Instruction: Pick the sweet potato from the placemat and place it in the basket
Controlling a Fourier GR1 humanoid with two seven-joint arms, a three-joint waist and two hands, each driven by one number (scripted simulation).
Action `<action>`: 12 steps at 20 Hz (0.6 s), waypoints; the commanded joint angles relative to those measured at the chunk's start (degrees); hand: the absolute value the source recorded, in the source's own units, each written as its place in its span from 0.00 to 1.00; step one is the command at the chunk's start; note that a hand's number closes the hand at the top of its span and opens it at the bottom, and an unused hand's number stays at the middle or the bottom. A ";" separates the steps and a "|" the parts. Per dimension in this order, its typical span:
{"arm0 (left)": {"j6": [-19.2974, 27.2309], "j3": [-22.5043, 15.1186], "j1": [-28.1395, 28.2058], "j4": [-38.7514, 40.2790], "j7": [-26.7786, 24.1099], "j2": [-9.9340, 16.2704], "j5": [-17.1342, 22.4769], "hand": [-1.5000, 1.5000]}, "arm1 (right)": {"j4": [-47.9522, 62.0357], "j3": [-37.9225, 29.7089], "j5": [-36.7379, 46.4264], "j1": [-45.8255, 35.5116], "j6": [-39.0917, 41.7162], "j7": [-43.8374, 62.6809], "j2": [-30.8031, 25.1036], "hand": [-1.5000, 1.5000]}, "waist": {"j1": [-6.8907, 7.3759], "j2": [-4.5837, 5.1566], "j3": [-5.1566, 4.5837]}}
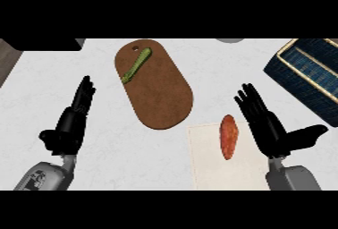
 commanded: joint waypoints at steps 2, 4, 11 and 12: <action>0.71 1.22 1.14 0.17 0.23 -2.05 0.06 0.50 | -6.30 -1.55 5.65 4.95 -9.02 -0.26 -0.71 1.00 | -1.17 -1.35 0.00; 0.22 3.04 4.91 -4.28 -0.23 0.01 2.17 0.50 | -9.90 -4.56 9.83 5.63 -17.14 0.72 -2.60 1.00 | -1.14 -2.01 -0.11; -1.74 2.06 6.19 -4.16 -1.49 -3.18 4.44 0.50 | -10.23 14.57 38.60 2.48 -36.90 6.75 6.18 0.00 | 0.87 -1.34 -0.30; 0.42 1.23 6.20 -4.56 -0.30 -4.16 3.33 0.50 | -9.99 14.39 41.24 2.66 -41.62 8.50 8.61 0.00 | 0.43 -1.46 -0.24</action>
